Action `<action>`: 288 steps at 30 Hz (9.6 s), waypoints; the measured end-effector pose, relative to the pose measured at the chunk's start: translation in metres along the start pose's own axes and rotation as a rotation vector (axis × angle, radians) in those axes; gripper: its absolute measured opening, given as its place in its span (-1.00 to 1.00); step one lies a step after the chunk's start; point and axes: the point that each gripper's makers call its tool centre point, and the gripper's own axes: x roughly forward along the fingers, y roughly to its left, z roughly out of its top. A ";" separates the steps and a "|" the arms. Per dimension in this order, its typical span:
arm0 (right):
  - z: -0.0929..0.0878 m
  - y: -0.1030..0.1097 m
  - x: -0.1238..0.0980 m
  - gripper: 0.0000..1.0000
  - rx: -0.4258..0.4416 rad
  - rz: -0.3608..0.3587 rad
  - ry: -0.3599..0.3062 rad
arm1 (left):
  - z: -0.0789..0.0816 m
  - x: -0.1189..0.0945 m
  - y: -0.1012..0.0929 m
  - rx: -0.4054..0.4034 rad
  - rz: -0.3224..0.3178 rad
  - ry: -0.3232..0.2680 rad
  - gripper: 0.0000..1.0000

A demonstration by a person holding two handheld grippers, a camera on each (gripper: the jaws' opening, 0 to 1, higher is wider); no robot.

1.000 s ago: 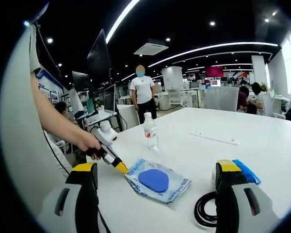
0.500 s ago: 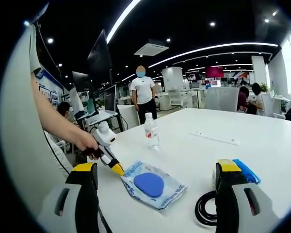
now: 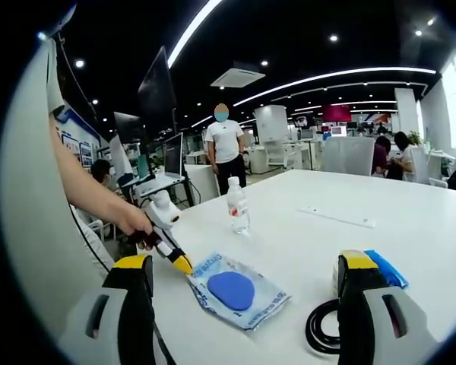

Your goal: Arrange the tabletop items into an orderly group along one side of the table until the central work area is clear of visible clutter.

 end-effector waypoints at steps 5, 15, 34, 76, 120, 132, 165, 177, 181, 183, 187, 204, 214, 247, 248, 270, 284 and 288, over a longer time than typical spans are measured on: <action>0.000 0.001 0.001 0.95 0.000 0.003 0.001 | -0.001 -0.002 0.006 -0.001 0.003 0.001 -0.92; 0.000 0.003 0.003 0.95 -0.002 0.008 0.000 | 0.007 -0.016 0.012 0.014 0.019 -0.040 -0.89; -0.003 0.003 0.002 0.96 0.000 0.009 -0.002 | 0.047 -0.022 -0.008 0.176 0.029 -0.159 -0.61; -0.006 -0.014 -0.016 0.96 0.017 -0.050 -0.016 | 0.112 0.015 -0.076 0.501 -0.037 -0.257 -0.33; -0.009 -0.042 -0.039 0.95 0.054 -0.149 -0.035 | 0.170 0.090 -0.155 0.865 -0.142 -0.191 -0.42; -0.009 -0.049 -0.046 0.95 0.062 -0.173 -0.046 | 0.181 0.107 -0.166 0.942 -0.146 -0.158 -0.52; -0.016 -0.068 -0.063 0.94 0.082 -0.223 -0.036 | 0.192 0.157 -0.177 1.174 -0.122 0.010 -0.82; -0.020 -0.076 -0.066 0.94 0.094 -0.239 -0.031 | 0.188 0.168 -0.179 1.227 -0.119 0.065 -0.87; -0.021 -0.077 -0.067 0.94 0.097 -0.245 -0.031 | 0.186 0.173 -0.179 1.243 -0.116 0.085 -0.88; -0.021 -0.078 -0.068 0.94 0.098 -0.247 -0.029 | 0.186 0.175 -0.180 1.242 -0.115 0.088 -0.88; -0.022 -0.078 -0.069 0.94 0.100 -0.250 -0.028 | 0.184 0.179 -0.181 1.248 -0.115 0.104 -0.89; -0.022 -0.080 -0.073 0.94 0.105 -0.262 -0.034 | 0.179 0.185 -0.177 1.268 -0.100 0.149 -1.00; -0.022 -0.078 -0.071 0.94 0.103 -0.256 -0.035 | 0.181 0.178 -0.174 1.265 -0.101 0.152 -1.00; -0.007 -0.053 -0.037 0.94 0.063 -0.153 -0.038 | 0.178 0.116 -0.112 1.171 0.013 0.129 -1.00; -0.007 -0.053 -0.036 0.94 0.063 -0.150 -0.037 | 0.178 0.115 -0.110 1.168 0.016 0.128 -1.00; 0.001 -0.039 -0.005 0.94 0.037 -0.066 -0.036 | 0.180 0.078 -0.071 1.103 0.096 0.100 -1.00; 0.004 -0.029 0.011 0.94 0.026 -0.027 -0.031 | 0.180 0.055 -0.041 1.074 0.143 0.094 -1.00; 0.004 -0.028 0.013 0.94 0.025 -0.023 -0.029 | 0.181 0.050 -0.036 1.070 0.152 0.094 -1.00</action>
